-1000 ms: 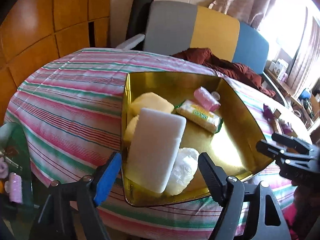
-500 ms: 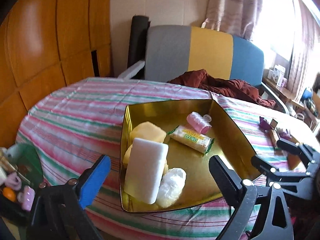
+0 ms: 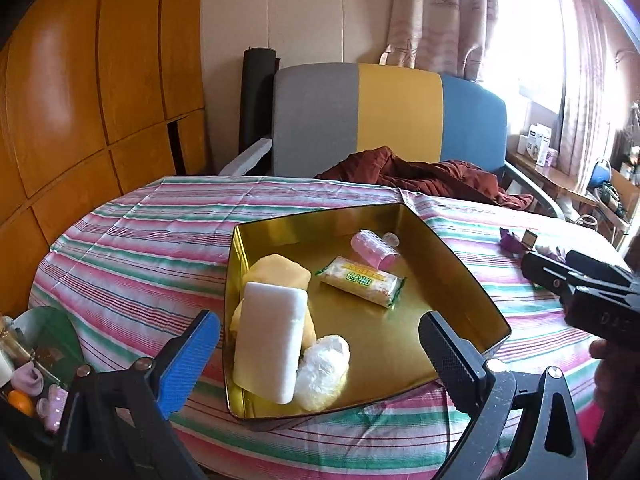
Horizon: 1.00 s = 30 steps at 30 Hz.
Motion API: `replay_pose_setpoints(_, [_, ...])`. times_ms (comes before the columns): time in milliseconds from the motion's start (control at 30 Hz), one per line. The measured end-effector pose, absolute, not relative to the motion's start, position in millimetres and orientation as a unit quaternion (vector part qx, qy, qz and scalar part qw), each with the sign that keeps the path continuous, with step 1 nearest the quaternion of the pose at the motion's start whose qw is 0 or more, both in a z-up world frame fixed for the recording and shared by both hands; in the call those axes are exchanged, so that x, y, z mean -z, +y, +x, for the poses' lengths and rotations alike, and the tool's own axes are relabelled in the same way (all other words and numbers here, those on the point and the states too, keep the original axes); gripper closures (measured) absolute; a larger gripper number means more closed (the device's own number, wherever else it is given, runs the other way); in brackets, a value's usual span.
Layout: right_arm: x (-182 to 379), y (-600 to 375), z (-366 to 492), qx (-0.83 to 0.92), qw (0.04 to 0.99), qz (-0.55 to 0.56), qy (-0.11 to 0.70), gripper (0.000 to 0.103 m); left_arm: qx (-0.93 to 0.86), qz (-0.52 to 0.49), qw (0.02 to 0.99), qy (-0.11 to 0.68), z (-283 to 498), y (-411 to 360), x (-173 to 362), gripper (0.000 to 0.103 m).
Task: Organize objects
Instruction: 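Move both tools back toward the remaining boxes and packets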
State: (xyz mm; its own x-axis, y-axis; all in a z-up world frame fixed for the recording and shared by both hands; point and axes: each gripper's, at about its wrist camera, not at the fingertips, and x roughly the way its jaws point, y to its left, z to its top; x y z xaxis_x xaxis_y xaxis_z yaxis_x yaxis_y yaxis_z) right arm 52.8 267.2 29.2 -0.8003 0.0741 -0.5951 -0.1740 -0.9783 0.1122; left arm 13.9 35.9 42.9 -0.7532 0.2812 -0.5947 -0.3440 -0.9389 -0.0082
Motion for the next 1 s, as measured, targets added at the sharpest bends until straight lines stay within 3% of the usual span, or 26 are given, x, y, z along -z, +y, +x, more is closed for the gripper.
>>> replay_pose_setpoints(467, [2.4,317.2,60.5,-0.916,0.108,-0.379,0.079,0.0,-0.921,-0.334,0.195,0.036,9.3,37.2,-30.5,0.002])
replay_pose_setpoints(667, [-8.7,370.6,70.9,-0.907,0.156,-0.383,0.081,0.0,-0.916,-0.343,0.206,0.038,7.0,42.0,-29.0,0.002])
replay_pose_setpoints(1000, [-34.3,519.4,119.9,-0.864,0.33,-0.316,0.212,0.0,-0.901,-0.36,0.238,0.049,-4.2,69.6,-32.9,0.002])
